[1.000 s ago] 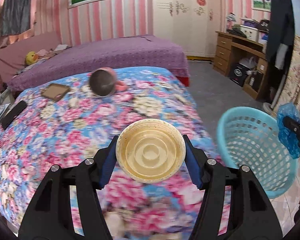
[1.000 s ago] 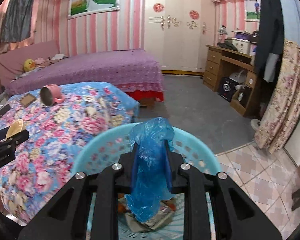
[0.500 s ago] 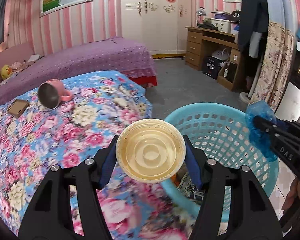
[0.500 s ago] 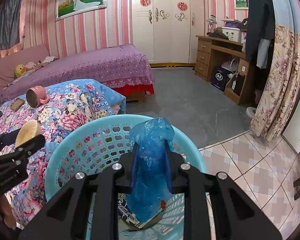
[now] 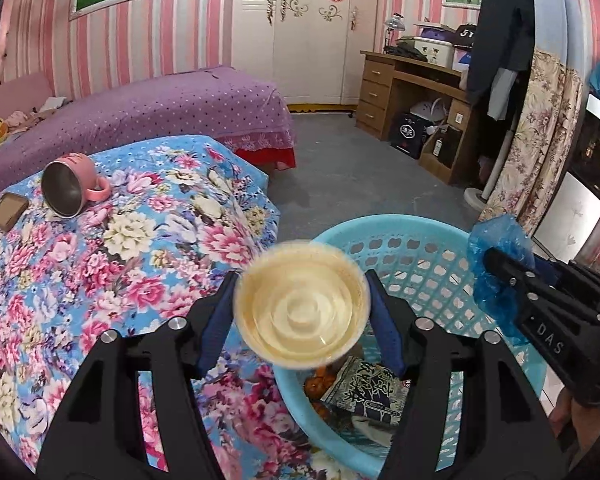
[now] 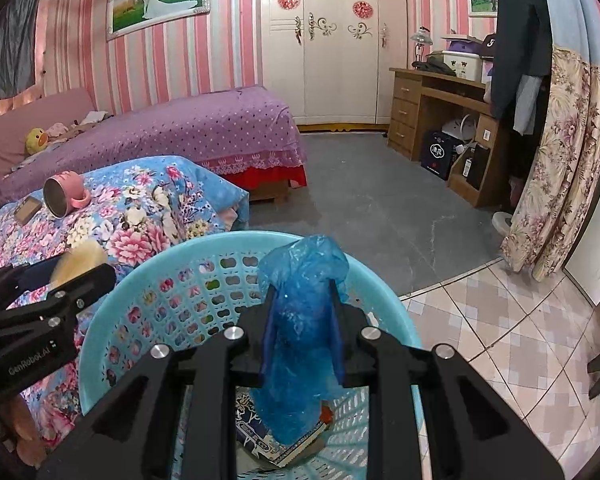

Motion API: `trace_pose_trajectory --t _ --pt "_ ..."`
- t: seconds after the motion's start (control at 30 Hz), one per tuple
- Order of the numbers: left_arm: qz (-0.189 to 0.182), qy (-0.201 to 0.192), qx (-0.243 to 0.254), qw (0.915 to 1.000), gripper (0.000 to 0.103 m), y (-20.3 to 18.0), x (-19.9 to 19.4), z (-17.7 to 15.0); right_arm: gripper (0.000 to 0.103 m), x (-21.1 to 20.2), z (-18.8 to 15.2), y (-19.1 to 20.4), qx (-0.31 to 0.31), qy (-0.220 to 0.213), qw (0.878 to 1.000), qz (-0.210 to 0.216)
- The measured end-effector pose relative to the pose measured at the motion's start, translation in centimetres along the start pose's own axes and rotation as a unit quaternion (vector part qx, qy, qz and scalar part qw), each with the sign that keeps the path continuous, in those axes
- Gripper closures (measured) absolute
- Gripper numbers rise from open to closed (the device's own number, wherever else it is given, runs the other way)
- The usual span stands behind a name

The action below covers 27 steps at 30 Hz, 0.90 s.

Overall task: Collect trash
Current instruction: 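Carry the cream lid and blue bag over the blue basket and open both tools, then move both open tools back over the floral bed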

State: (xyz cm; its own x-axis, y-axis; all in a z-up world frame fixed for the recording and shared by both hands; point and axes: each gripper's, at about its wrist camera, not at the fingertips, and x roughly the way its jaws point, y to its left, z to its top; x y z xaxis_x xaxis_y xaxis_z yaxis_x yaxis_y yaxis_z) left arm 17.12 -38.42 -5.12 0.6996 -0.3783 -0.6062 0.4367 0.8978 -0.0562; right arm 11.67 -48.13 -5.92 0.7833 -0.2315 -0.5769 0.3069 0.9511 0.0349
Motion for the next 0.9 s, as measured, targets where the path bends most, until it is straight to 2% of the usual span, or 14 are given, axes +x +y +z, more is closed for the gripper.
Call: trace_pose_trajectory --t 0.03,0.1,0.17,0.23,0.27,0.3,0.33,0.43,0.5,0.67,0.9 --pt "0.001 -0.002 0.001 1.0000 0.029 0.1 -0.1 0.0 0.080 0.0 0.0 0.0 0.000 0.000 1.000 0.000" --pt "0.011 -0.013 -0.003 0.9999 0.021 0.7 -0.6 0.0 0.079 0.1 0.0 0.2 0.001 0.000 1.000 0.001" --pt "0.014 -0.015 -0.010 0.9997 0.019 1.6 -1.0 0.2 0.079 0.1 0.0 0.2 0.000 0.001 1.000 0.001" --pt "0.019 -0.014 -0.016 0.9996 0.017 2.9 -1.5 0.4 0.073 0.2 0.0 0.3 0.000 0.003 1.000 0.001" --pt "0.027 -0.016 -0.022 0.9993 0.016 3.9 -1.9 0.3 0.056 0.1 0.1 0.5 0.000 0.001 1.000 0.000" --pt "0.032 -0.018 -0.026 0.9990 0.015 4.5 -2.3 0.3 0.032 -0.1 0.1 0.6 0.001 -0.003 1.000 0.000" --pt "0.038 -0.020 -0.032 0.9986 0.013 5.4 -2.7 0.3 0.024 -0.3 0.1 0.8 0.003 -0.009 1.000 -0.003" --pt "0.055 -0.025 -0.048 0.9970 0.010 7.8 -4.2 0.1 0.017 -0.8 0.2 1.4 0.006 -0.015 1.000 -0.008" --pt "0.063 -0.029 -0.053 0.9962 0.008 9.4 -5.2 -0.1 0.004 -1.1 0.2 2.0 0.010 -0.019 1.000 -0.019" --pt "0.088 -0.050 -0.049 0.9937 0.006 12.8 -8.8 -1.2 0.004 -2.4 0.0 4.6 -0.002 -0.019 1.000 -0.017" --pt "0.111 -0.067 -0.044 0.9905 0.005 16.4 -14.6 -3.0 0.004 -6.7 0.4 10.8 -0.017 -0.052 0.998 0.028"
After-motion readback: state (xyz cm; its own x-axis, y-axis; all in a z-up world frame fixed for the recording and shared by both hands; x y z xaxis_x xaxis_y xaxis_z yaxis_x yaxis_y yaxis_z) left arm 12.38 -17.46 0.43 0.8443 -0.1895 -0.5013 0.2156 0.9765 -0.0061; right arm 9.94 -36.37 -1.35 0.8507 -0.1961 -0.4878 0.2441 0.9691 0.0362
